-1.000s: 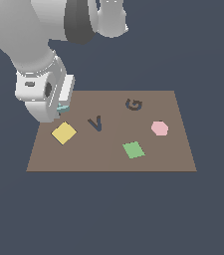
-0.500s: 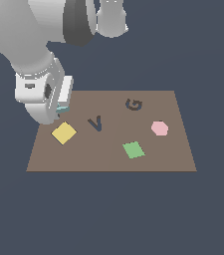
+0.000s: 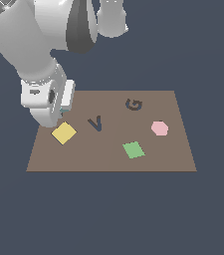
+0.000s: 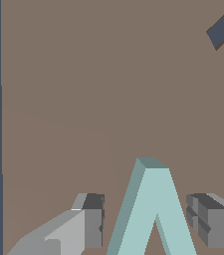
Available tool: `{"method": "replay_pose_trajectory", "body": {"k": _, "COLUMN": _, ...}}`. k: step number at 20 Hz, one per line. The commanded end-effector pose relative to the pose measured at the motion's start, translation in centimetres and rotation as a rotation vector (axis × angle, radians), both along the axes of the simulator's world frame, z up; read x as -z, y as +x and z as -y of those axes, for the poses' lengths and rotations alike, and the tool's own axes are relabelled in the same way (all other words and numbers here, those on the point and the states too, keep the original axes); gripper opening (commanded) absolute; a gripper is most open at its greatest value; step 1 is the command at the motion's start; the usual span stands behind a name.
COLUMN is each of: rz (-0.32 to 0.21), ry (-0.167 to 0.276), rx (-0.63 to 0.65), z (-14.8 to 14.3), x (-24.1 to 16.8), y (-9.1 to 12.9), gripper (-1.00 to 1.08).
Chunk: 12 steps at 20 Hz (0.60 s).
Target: Insert a designated object into the corresponding slot on a board.
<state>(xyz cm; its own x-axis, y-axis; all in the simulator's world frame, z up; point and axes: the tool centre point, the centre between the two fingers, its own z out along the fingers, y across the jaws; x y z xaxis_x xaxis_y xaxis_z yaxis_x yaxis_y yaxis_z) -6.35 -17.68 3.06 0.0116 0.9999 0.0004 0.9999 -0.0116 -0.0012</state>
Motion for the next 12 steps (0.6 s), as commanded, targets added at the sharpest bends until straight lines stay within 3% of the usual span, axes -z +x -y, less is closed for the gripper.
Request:
{"method": "replay_pose_trajectory", "body": {"k": 1, "rz": 0.001, "ry": 0.000, "rx": 0.000, "z": 0.02, "x": 0.07, "y": 0.04, "gripper": -1.00}}
{"method": "replay_pose_trajectory", "body": {"k": 12, "rz": 0.001, "ry": 0.000, "rx": 0.000, "z": 0.02, "x": -0.19, "y": 0.07, "gripper": -1.00}}
